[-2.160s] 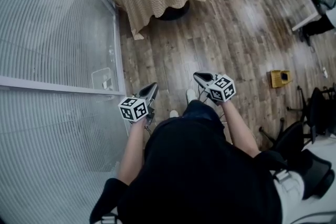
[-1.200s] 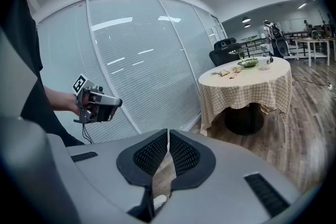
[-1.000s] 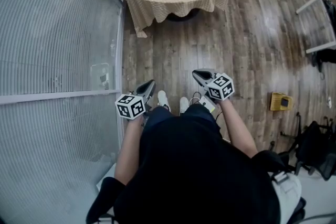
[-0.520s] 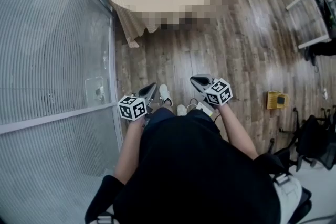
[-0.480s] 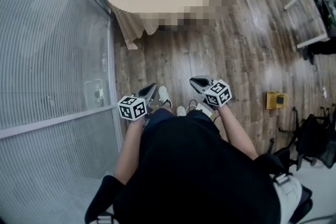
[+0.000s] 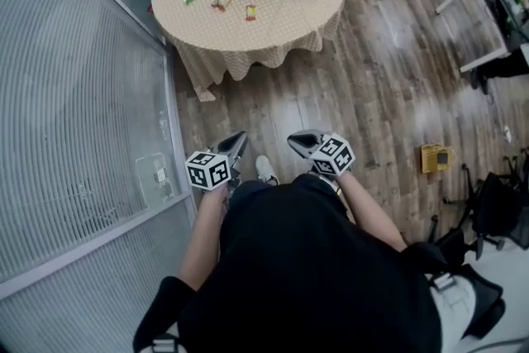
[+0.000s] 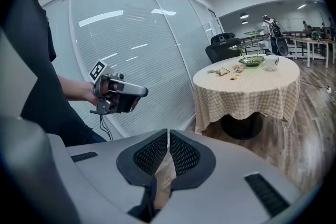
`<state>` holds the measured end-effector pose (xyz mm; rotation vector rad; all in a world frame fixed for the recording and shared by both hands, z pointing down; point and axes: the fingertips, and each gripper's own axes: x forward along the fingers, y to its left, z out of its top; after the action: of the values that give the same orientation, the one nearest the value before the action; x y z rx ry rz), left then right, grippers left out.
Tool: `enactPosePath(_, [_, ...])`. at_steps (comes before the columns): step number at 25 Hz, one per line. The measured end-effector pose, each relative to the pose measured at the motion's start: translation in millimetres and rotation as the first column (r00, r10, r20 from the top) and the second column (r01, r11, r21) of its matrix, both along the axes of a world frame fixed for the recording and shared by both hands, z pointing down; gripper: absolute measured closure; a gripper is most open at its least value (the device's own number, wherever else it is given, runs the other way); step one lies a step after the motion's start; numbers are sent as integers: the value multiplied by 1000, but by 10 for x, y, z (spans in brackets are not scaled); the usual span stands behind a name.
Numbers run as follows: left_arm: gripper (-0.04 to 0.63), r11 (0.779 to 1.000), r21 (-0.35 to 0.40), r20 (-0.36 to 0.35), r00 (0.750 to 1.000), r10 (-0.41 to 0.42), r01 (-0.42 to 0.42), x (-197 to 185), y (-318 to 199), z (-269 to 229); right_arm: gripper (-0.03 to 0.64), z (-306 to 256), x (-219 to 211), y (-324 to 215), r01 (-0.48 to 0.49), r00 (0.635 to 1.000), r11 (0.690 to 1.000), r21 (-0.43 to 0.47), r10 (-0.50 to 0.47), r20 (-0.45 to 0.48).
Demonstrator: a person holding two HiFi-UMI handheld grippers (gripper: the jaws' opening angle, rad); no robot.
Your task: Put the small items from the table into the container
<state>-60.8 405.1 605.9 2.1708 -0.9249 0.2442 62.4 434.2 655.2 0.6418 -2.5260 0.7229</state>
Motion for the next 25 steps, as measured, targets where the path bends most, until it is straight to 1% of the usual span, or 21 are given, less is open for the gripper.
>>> enactPosePath(4, [592,1000,-14,14,1000,27,-26,-184,-246,112,583,3,-168,-221,-26,1000,1000,5,26,-3])
enactPosePath(8, [592,999,4,13,999,39,-39,-250,-480,102,583,8,-218,-394,-45,999,999,1,45,-9])
enactPosePath(11, [592,1000,4,-6,1000,26,-26,-295,-558,93,583,27,-226,-499,-53,998,999,-8,52,-19])
enactPosePath(13, [593,1000,-5,-12,1000,15,-15,-350,-603,133,583,13,-255,-630,-54,998,999,3,54,-24])
enactPosePath(19, [592,999,-32,-6,1000,-6,6,-426,-710,217,583,-21,-253,-961,-53,998,998,17,54,-27])
enactPosePath(25, [592,998,-37,-2,999,-43,43,-402,-1032,238,583,45,-127,-1349,-49,999,999,7,50,-22])
